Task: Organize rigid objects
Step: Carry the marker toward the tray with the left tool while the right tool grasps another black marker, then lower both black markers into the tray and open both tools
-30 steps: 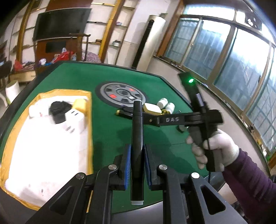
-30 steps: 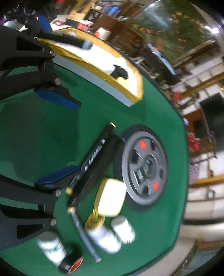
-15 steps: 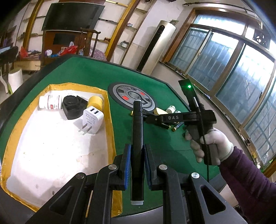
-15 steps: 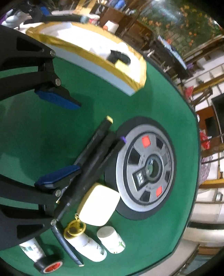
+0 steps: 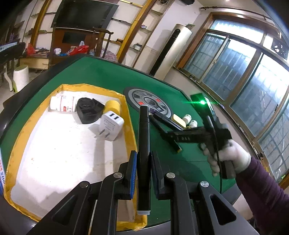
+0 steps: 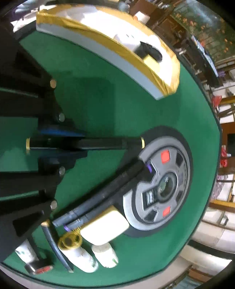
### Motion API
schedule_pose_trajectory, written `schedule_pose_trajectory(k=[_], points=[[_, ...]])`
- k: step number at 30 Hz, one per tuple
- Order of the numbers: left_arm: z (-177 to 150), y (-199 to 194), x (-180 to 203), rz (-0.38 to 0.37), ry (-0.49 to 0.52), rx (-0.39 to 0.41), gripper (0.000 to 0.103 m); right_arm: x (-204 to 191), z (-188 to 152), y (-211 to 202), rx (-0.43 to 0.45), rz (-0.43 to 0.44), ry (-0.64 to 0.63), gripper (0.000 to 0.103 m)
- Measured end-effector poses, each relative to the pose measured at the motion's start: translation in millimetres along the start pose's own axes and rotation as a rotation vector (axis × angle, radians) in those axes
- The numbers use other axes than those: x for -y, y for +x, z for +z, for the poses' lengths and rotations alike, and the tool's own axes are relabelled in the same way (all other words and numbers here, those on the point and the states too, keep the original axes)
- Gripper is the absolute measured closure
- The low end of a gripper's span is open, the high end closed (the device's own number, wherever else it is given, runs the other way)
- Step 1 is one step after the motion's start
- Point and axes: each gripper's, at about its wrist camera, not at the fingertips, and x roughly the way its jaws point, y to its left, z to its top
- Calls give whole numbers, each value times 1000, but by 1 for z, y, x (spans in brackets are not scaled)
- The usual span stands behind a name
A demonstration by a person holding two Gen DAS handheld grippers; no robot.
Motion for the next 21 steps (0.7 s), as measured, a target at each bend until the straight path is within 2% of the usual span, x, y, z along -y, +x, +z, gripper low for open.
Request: schedule_pose_trajectory(k=[2,4,8,12,14,17,21], points=[[2,-5,-2,18,3,13,88,-4,-7,-3,16,-6,-1,89],[5,-11,-7,46,7,27,88,-3,-16,-8,40,26,30,89],[16,-16,-24,168,12,15,88,-3,-30,-31,109,84,99,89],[30,-1,-54,321,-29,-85,88,-8,-37,-63,180,145,131,88],[40,12,-69,372,-49,-137,88,-13,-38,-76,211,187,141,88],[54,35,-80,469,-22,-192,88,-21,-37,-86,230,253,149,88],[67,67,-98,505,-40,-272,88,-40,-36,-88,227,329,152,88]])
